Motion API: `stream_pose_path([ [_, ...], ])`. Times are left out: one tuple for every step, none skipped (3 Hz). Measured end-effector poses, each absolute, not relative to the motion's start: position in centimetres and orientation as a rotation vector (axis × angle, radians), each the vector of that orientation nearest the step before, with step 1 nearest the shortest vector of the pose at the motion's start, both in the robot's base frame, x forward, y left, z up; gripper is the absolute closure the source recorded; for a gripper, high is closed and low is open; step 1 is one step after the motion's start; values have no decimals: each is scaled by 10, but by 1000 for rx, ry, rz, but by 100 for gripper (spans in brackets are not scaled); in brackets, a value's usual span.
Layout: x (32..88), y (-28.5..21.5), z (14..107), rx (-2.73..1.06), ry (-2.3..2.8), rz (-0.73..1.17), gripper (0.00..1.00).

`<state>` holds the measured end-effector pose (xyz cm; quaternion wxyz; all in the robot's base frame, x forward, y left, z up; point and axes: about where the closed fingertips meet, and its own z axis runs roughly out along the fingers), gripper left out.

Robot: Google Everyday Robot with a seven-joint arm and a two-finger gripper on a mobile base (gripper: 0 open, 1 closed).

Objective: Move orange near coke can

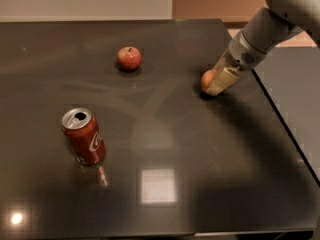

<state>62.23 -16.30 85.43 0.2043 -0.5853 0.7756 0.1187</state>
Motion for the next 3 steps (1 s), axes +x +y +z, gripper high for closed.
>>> stream_pose_path([
  [605, -145, 874, -1656, 2112, 375, 92],
  [576, -117, 896, -1707, 2041, 432, 100],
  [557, -98, 909, -1741, 1994, 467, 100],
])
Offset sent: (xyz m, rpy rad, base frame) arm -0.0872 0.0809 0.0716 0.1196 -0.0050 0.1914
